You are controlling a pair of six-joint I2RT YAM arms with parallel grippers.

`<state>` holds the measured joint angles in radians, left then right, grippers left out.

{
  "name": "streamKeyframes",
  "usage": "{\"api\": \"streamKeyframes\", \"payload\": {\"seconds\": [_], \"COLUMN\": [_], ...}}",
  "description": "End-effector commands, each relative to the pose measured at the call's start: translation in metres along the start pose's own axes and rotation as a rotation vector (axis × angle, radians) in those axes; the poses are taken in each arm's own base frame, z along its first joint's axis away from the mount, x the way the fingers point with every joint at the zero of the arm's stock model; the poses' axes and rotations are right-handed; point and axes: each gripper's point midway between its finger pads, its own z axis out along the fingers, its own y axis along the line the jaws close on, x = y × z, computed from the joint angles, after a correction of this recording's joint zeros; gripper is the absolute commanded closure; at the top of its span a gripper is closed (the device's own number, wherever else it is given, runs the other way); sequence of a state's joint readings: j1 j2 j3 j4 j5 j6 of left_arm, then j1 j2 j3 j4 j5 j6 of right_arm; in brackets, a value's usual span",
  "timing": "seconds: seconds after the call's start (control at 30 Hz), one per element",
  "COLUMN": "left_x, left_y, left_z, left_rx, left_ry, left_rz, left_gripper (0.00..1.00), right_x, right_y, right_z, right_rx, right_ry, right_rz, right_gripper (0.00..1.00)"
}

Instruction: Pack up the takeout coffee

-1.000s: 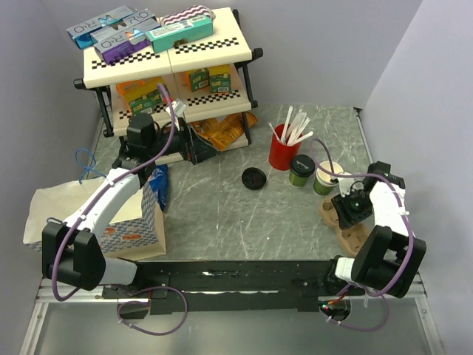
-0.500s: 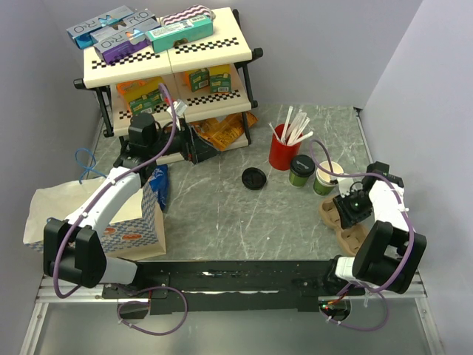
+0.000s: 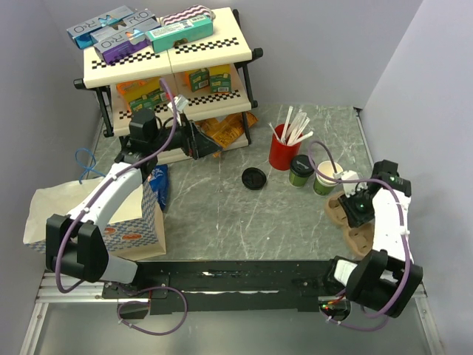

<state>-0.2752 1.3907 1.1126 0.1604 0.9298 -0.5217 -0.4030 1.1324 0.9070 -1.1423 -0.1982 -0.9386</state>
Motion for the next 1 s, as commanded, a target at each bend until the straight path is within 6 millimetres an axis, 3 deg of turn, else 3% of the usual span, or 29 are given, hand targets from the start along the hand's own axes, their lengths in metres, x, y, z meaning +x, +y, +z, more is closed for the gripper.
{"api": "streamKeyframes", "payload": {"seconds": [0.0, 0.07, 0.1, 0.17, 0.2, 0.23, 0.37, 0.43, 0.5, 0.7, 0.77, 0.9, 0.97], "left_x": [-0.022, -0.022, -0.022, -0.022, -0.022, -0.024, -0.024, -0.022, -0.021, -0.021, -0.021, -0.023, -0.024], "left_y": [-0.014, -0.013, -0.012, -0.013, -0.013, -0.015, -0.017, -0.017, -0.017, -0.018, -0.018, -0.018, -0.019], "left_z": [0.001, 0.002, 0.004, 0.004, 0.004, 0.003, 0.002, 0.002, 0.001, 0.000, 0.001, 0.002, 0.002], "left_rx": [0.051, 0.055, 0.060, 0.066, 0.065, 0.066, 0.068, 0.070, 0.066, 0.067, 0.068, 0.070, 0.072], "left_ry": [-0.033, -0.034, -0.032, -0.036, -0.032, -0.033, -0.035, -0.034, -0.031, -0.030, -0.029, -0.029, -0.032], "left_rz": [0.044, 0.041, 0.030, 0.028, 0.032, 0.043, 0.050, 0.042, 0.044, 0.050, 0.045, 0.045, 0.047], "left_gripper": [0.01, 0.01, 0.01, 0.01, 0.01, 0.01, 0.01, 0.01, 0.01, 0.01, 0.01, 0.01, 0.01], "right_x": [0.004, 0.018, 0.034, 0.041, 0.025, 0.018, 0.009, 0.022, 0.015, -0.008, -0.009, 0.004, 0.007], "right_y": [-0.019, -0.034, -0.034, -0.016, -0.002, -0.013, -0.048, -0.067, -0.071, -0.059, -0.045, -0.016, -0.019], "right_z": [-0.041, -0.029, -0.021, -0.022, -0.021, -0.033, -0.034, -0.032, -0.038, -0.051, -0.049, -0.040, -0.037], "right_rx": [0.101, 0.153, 0.128, 0.004, -0.141, -0.114, -0.027, 0.018, -0.003, -0.078, -0.142, -0.235, -0.183], "right_ry": [0.020, 0.067, 0.158, 0.168, 0.081, 0.072, 0.056, 0.144, 0.120, 0.008, -0.001, 0.043, 0.034], "right_rz": [-0.055, -0.069, -0.083, -0.001, 0.053, 0.076, 0.158, 0.175, 0.188, 0.234, 0.229, 0.244, 0.238], "right_gripper": [1.00, 1.00, 1.00, 1.00, 1.00, 1.00, 1.00, 1.00, 1.00, 1.00, 1.00, 1.00, 1.00]}}
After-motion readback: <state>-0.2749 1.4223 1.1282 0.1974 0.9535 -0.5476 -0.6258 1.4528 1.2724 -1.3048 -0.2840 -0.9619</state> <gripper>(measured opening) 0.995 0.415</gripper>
